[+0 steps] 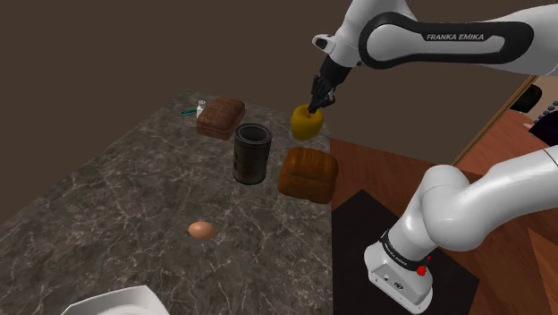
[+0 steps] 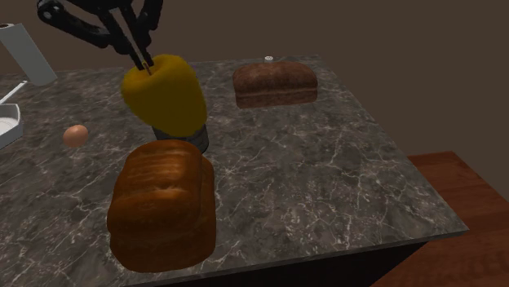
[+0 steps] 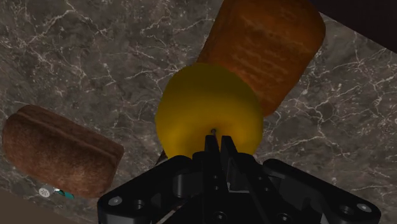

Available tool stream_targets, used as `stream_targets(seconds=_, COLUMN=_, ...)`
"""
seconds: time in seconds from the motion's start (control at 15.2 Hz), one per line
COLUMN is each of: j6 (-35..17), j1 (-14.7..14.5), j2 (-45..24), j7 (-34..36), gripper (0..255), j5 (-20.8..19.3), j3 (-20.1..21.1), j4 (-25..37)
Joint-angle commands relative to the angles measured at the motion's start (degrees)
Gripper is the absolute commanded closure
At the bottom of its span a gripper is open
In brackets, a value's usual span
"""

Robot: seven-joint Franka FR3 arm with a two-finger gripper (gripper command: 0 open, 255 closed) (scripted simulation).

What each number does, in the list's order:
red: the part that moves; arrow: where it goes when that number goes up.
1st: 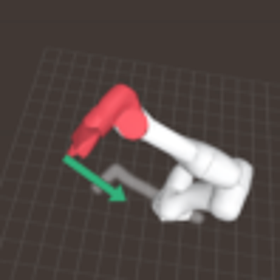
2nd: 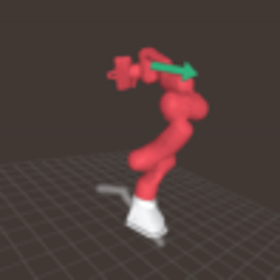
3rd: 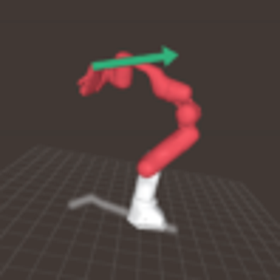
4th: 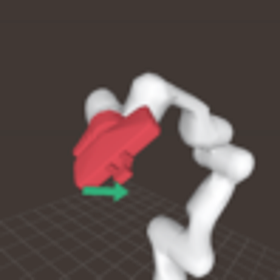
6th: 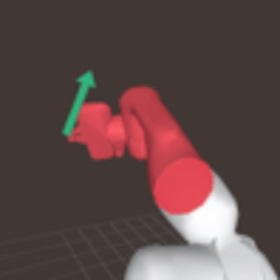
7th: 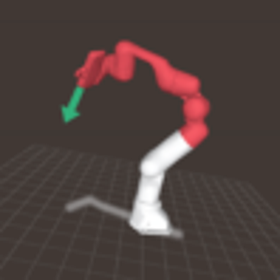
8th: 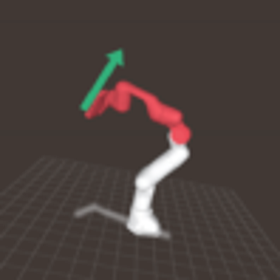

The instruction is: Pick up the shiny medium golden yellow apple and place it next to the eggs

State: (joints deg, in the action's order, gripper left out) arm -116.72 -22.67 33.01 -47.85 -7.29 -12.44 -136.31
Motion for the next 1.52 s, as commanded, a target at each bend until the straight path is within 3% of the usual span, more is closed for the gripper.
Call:
stream_targets(seconds=0.0, j6=0.43, j1=-0.8, j2=1.21, j7=3.14, gripper=255, j5=0.56, j3=2.6, j4=-1.0)
stream_targets(seconds=0.73, j6=1.43, j1=-6.13, j2=1.87, j7=19.03, gripper=255, j5=4.87, j3=16.18, j4=-1.65)
stream_targets(seconds=1.45, j6=2.04, j1=-10.25, j2=-5.59, j7=34.99, gripper=255, j5=7.43, j3=29.53, j4=5.7)
